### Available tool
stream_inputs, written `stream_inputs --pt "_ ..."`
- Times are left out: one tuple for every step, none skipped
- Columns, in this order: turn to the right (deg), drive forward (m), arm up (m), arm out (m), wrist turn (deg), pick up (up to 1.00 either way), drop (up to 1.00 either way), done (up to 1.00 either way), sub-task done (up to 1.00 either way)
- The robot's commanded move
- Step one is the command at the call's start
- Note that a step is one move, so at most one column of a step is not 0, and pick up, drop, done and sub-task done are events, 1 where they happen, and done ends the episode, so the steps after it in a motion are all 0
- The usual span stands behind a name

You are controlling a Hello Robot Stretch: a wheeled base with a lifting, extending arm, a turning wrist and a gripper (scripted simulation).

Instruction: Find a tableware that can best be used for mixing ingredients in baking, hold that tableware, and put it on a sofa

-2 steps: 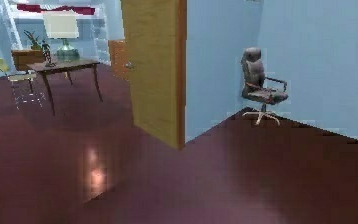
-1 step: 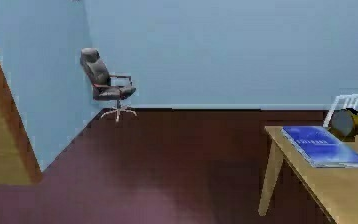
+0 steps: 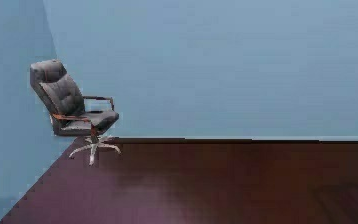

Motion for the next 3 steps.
stream_inputs --pt "0.0 0.50 0.00 0.00 0.0 0.00 0.00 0.00 0.00" --pt "45.0 0.00 0.00 0.00 0.0 0.00 0.00 0.00 0.00" --pt "12.0 0.00 0.00 0.00 0.0 0.00 0.00 0.00 0.00"
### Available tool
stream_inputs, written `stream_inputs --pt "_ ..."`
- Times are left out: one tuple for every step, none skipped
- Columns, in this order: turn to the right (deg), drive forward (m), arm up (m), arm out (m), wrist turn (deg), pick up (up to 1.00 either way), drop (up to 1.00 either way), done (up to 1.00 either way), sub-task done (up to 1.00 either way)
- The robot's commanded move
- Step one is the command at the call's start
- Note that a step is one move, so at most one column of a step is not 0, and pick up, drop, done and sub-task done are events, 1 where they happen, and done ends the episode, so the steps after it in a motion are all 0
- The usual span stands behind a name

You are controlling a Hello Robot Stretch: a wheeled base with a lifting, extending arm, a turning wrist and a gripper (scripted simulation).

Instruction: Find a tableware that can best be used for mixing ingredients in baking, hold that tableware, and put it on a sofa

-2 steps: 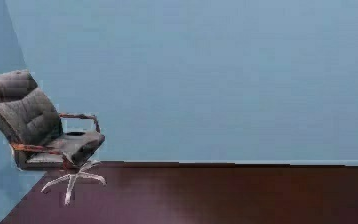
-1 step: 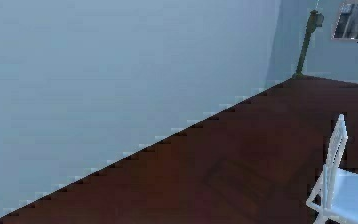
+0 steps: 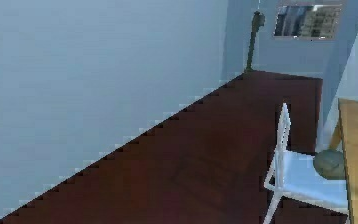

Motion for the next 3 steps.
stream_inputs --pt "0.0 1.00 0.00 0.00 0.0 0.00 0.00 0.00 0.00" --pt "0.0 0.20 0.00 0.00 0.0 0.00 0.00 0.00 0.00" --pt "33.0 0.00 0.00 0.00 0.0 0.00 0.00 0.00 0.00"
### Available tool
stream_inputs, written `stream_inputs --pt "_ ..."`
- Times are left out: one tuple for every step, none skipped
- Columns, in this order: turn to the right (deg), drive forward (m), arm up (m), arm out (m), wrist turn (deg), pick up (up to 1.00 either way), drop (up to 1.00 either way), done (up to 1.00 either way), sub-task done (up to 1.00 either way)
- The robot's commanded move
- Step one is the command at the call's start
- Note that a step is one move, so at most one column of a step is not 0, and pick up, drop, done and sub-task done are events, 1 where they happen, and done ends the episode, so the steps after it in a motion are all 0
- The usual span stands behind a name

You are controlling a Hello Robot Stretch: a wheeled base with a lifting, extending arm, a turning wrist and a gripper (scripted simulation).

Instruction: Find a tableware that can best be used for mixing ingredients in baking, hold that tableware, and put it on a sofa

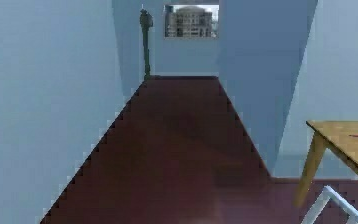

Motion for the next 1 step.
stream_inputs --pt "0.0 1.00 0.00 0.00 0.0 0.00 0.00 0.00 0.00"
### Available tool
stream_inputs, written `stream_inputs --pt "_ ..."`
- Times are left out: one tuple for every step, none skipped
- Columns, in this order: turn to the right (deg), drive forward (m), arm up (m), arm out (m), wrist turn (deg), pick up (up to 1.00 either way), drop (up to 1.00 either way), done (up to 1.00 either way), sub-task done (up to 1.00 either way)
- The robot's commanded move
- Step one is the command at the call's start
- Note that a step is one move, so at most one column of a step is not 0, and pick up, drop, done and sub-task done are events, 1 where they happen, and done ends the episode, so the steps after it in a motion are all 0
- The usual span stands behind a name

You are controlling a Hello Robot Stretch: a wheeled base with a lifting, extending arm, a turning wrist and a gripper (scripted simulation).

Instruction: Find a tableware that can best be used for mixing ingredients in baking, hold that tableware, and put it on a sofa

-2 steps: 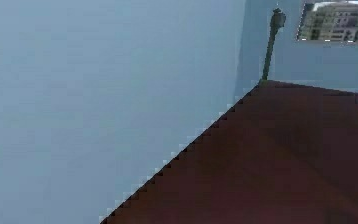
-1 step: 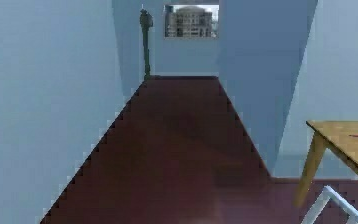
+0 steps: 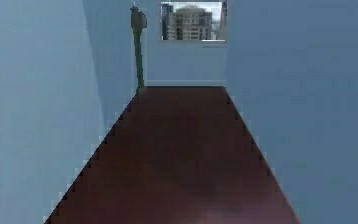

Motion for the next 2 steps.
stream_inputs --pt "42.0 0.00 0.00 0.00 0.0 0.00 0.00 0.00 0.00" --pt "0.0 0.50 0.00 0.00 0.0 0.00 0.00 0.00 0.00"
